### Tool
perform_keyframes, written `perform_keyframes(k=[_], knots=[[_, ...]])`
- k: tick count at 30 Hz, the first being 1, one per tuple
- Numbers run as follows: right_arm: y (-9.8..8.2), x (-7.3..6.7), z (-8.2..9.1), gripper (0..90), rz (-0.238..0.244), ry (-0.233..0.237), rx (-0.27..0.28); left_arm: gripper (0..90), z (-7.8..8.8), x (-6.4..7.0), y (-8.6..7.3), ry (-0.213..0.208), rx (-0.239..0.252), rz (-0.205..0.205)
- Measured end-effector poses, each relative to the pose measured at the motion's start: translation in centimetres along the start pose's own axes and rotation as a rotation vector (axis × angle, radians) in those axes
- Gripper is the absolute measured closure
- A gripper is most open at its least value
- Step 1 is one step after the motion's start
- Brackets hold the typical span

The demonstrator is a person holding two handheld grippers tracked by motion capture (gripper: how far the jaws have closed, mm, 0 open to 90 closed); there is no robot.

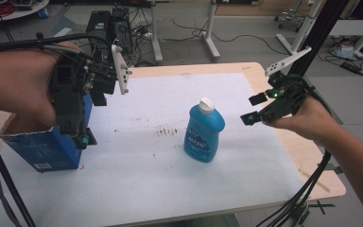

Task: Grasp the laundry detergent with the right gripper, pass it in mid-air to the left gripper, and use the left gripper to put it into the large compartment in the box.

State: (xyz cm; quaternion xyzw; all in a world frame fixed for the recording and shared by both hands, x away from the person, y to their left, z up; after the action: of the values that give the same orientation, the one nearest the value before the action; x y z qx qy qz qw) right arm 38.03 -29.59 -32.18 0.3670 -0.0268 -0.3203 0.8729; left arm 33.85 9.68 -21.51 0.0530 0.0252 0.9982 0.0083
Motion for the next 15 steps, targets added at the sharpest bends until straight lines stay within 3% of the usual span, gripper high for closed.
perform_keyframes(k=[9,15], knots=[[-3.0,-1.4,-2.1,1.8,-0.019,0.009,0.037,4.1,-0.1,0.1,0.2,0.005,0.0,-0.018],[-4.4,-2.4,-4.8,1.7,-0.021,0.034,0.045,4.1,-0.2,0.2,-0.1,0.006,0.004,-0.016]])
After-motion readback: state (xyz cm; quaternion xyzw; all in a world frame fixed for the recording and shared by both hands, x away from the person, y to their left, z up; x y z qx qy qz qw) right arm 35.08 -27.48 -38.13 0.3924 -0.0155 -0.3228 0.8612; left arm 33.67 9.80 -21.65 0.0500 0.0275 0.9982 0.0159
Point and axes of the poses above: each handheld gripper's, and its own axes: z roughly backward along the jaws, y roughly out of its top, x roughly to its right, the point moved 1 cm from there along -z, roughly forward along the jaws, and after that the axes turned 2 degrees about -y, right-handed, at the moved point
